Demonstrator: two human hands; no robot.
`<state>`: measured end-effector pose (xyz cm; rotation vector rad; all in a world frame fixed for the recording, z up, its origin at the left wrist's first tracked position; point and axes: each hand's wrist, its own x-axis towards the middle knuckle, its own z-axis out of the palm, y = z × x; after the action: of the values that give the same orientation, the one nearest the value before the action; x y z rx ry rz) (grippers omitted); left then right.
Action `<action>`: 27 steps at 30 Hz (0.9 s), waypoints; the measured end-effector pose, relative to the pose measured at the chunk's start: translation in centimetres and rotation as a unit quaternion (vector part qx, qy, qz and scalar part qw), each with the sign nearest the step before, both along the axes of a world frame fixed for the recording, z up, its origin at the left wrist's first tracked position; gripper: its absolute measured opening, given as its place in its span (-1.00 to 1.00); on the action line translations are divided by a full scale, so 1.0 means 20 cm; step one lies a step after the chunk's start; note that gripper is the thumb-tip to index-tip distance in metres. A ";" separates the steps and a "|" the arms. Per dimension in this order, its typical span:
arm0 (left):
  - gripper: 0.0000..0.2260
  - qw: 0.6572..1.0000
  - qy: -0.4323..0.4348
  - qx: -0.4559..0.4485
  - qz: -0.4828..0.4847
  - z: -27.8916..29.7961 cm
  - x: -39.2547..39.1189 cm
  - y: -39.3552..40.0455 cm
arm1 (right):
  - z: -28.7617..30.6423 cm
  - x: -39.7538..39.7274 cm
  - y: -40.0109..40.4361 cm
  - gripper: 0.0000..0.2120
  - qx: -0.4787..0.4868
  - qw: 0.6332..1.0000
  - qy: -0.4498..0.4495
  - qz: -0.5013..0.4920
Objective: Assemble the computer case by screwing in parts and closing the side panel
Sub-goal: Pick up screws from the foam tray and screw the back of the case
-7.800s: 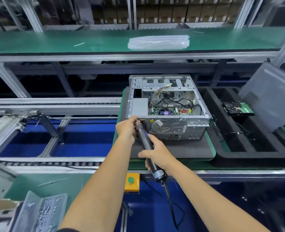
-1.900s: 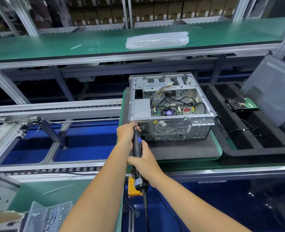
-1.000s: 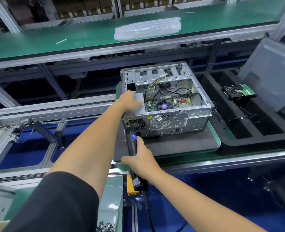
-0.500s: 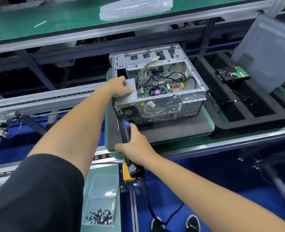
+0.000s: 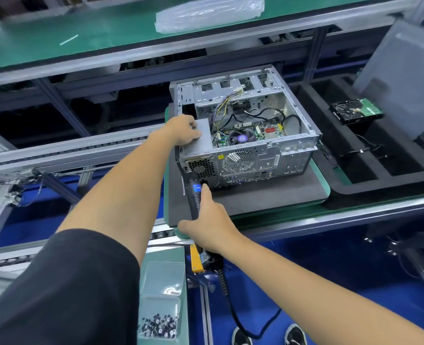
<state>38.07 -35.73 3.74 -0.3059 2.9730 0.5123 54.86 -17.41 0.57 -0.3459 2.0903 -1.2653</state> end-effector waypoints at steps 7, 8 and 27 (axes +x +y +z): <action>-0.84 1.000 0.012 0.006 -0.001 0.00 0.00 0.00 | 0.01 0.00 -0.04 -0.05 -0.016 1.000 -0.002 -0.019; -0.84 1.000 0.015 0.008 0.000 -0.01 0.00 0.00 | 0.02 0.01 -0.04 -0.06 -0.022 0.999 -0.004 -0.024; -0.94 0.991 0.096 0.092 -0.011 -0.12 0.05 0.01 | -0.01 0.01 -0.02 -0.61 -0.059 0.996 -0.020 -0.065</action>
<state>39.07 -35.49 1.28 -0.2155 3.0757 0.8529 55.08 -17.90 0.46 -0.2380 2.0369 -1.4642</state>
